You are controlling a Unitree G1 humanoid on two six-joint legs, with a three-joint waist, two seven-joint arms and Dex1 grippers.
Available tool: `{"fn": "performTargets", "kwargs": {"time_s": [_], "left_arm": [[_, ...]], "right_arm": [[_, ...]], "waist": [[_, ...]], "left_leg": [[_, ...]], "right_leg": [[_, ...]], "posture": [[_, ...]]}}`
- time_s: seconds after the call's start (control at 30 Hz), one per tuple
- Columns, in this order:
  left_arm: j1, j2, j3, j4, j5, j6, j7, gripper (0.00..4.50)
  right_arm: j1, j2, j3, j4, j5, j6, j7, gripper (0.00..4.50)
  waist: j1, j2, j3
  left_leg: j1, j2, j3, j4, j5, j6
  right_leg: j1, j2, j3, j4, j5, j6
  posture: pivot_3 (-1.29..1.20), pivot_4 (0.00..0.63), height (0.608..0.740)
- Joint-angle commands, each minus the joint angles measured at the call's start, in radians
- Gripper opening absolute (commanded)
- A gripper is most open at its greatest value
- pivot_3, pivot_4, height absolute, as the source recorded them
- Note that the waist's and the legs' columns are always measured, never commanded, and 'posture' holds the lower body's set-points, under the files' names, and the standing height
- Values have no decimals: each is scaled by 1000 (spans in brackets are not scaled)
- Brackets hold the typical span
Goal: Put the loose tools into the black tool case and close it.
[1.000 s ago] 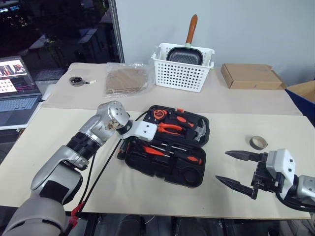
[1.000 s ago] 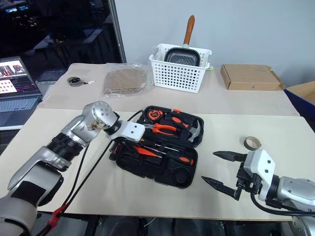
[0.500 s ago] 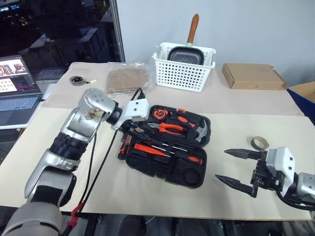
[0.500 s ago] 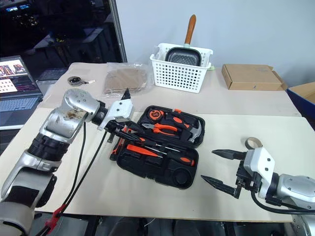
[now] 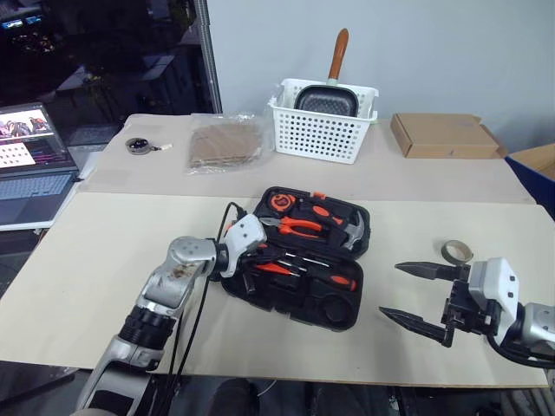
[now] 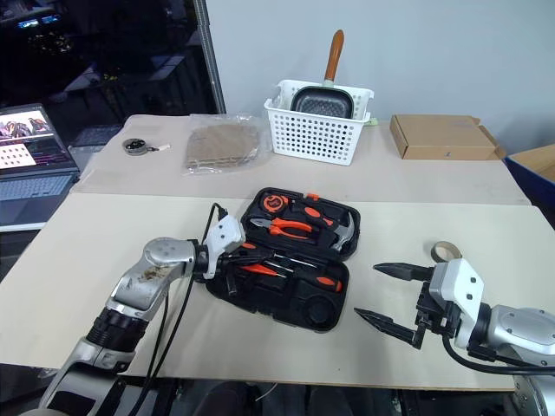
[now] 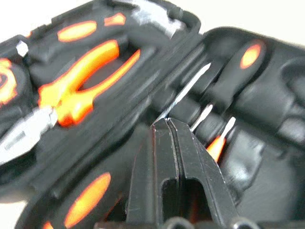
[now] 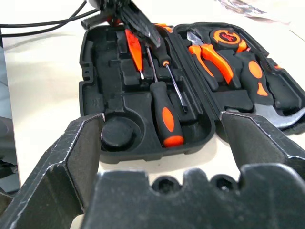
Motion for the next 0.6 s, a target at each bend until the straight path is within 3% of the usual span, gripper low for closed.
{"fn": "performTargets", "kwargs": {"time_s": [0.03, 0.17, 0.3, 0.47, 0.6], "left_arm": [[44, 45, -27, 33, 42, -122, -4, 31], [51, 62, -24, 141, 85, -244, 49, 31], [54, 80, -26, 226, 128, -344, 91, 31], [61, 105, -38, 284, 152, -402, 105, 31], [72, 114, -75, 293, 182, -423, 99, 31]], "right_arm": [[-3, -13, -14, -9, 13, -19, 13, 4500], [-2, -12, -10, -20, 13, -10, 5, 4500], [-8, -13, -4, -27, 14, -2, -6, 4500], [-3, -14, -4, -32, 18, 0, -8, 4500], [-5, -14, 0, -29, 20, -2, -4, 4500]], "waist": [[-1, 1, -1], [0, 0, -1], [-1, -2, -3], [-8, -2, -5], [-11, 3, -8]], "left_leg": [[0, 0, 0, 0, 0, 0], [11, 0, 1, -3, 0, 0], [11, 0, 4, -3, 0, 0], [26, 1, 7, -3, 0, -1], [28, 1, 7, -6, -3, -6]], "right_leg": [[1, 0, 1, -1, 0, 0], [13, -2, 1, -4, 0, 1], [14, -3, 1, -4, -2, 7], [28, -6, 4, -4, -4, 10], [29, -13, 3, -3, -5, 8]], "posture": [[0, 150, 740], [0, 150, 740], [0, 150, 740], [0, 150, 740], [0, 150, 740]]}}
